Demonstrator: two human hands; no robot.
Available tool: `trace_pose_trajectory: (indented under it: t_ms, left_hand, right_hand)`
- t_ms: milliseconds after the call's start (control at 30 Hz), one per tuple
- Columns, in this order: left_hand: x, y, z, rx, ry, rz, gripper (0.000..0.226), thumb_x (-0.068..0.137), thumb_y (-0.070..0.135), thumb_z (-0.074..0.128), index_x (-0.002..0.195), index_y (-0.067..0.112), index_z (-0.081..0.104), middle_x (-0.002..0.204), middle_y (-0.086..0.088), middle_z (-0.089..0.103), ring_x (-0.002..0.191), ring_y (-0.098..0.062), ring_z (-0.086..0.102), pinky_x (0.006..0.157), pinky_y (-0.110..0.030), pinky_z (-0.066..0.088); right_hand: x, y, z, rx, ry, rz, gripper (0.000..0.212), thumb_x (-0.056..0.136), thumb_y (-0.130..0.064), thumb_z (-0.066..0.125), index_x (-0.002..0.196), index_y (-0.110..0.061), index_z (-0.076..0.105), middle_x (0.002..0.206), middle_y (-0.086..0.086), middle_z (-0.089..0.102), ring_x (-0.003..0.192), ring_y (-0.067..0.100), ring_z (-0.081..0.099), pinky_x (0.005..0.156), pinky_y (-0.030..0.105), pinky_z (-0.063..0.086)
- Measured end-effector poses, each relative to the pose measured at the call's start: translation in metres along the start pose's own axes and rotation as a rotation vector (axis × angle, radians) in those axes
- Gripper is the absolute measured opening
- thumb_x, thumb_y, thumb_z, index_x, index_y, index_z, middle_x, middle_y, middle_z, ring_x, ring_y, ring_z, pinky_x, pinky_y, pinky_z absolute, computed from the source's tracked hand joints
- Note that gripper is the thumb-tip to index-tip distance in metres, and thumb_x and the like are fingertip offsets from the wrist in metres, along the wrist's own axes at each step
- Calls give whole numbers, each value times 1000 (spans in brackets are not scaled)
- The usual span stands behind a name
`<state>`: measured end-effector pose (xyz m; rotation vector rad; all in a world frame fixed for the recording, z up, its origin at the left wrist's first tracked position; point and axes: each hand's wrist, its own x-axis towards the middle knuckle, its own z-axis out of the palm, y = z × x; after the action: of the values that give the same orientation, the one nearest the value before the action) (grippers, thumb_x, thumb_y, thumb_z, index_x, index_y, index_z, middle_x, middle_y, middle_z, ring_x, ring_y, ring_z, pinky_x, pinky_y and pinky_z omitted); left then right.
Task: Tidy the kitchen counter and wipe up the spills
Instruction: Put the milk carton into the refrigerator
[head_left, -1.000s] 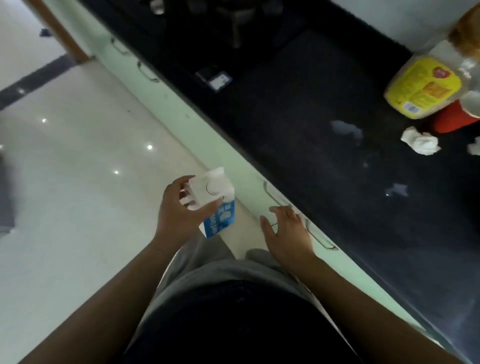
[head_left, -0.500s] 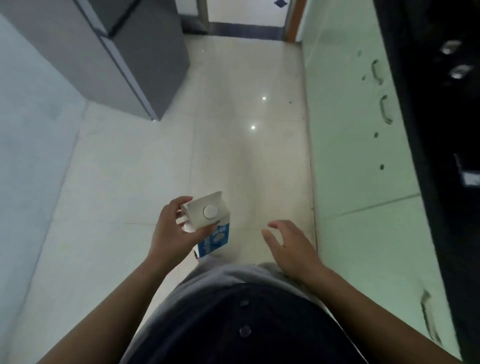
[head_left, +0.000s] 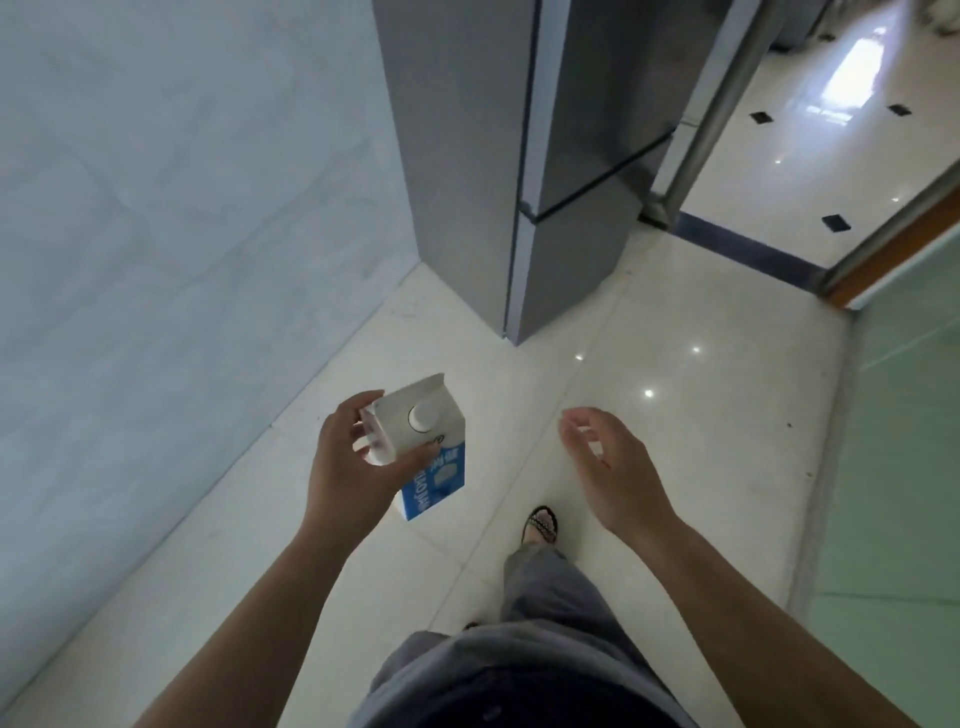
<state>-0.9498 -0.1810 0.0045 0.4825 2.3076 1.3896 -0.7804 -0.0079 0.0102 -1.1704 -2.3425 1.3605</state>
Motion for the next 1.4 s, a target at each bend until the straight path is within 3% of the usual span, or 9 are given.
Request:
trace_pose_trajectory:
  t_ms: [167,367,600,733,867,967,1067,1233,1400]
  left_hand:
    - [110,50,11,-15,51,63,69,61,28,84,121,25,49,123,1,56,108,-16,55,87,-41,53]
    - [251,133,27,-28,43,153,70,55,38,84,115,32,48,122,4,56,107,-13,55,86,-38,52]
    - [381,221,47,-53,79,257,71,64,32,80,123,21,43,117,8,53,105,-14,54,81,-31,51]
    - [440,272,49,-79,50,353,61,65,34,78,114,26,43,115,12,52,104,-11,53,80,-27,48]
    - [498,307,48,-97,-15,437,64,58,46,75,111,30,44,115,12,54,105,-13,55,85,-32,51]
    - [538,321,51,-127,-68,505,68,54,53,73,112,31,45,114,13,56,100,-8,56,79,-26,51]
    - [579,337,52,-132,-159,568,73,50,60,67,113,31,44,113,16,54,94,-1,55,75,-18,46]
    - [628,356,48,-196,-339,624,75,52,50,71,118,26,46,115,14,56,98,2,55,67,-8,43]
    - [661,361,46,-235,-489,673,80,46,51,72,118,24,49,116,10,58,103,-4,58,70,-9,50]
  right_hand:
    - [132,-54,-20,-14,69,-161,38,92,-43,44,121,-21,53,124,-5,56,113,10,50,93,30,44]
    - [297,-126,-78,-62,188,-353,34,93,-39,46,119,-18,53,122,0,56,113,13,48,88,26,40]
    - [443,-201,-137,-101,508,-574,39,91,-30,53,124,-8,50,129,10,51,122,21,45,95,26,36]
    - [494,-234,-154,-96,718,-634,51,88,-27,58,130,-3,43,135,19,45,126,28,42,98,28,36]
    - [534,-253,-158,-67,877,-654,59,87,-27,60,134,-1,36,138,23,40,127,32,43,102,36,41]
    - [555,-261,-154,-38,928,-627,67,86,-28,62,138,-6,26,142,20,33,130,29,39,103,38,42]
    - [571,-272,-145,-6,1056,-538,68,87,-26,61,140,-3,25,143,20,31,131,26,36,106,27,36]
    - [593,-283,-134,20,1291,-463,56,90,-16,57,136,-11,26,137,17,36,126,22,39,104,26,39]
    - [599,-289,-128,140,1319,-402,57,89,-7,54,139,-12,26,133,0,34,120,-14,32,101,6,31]
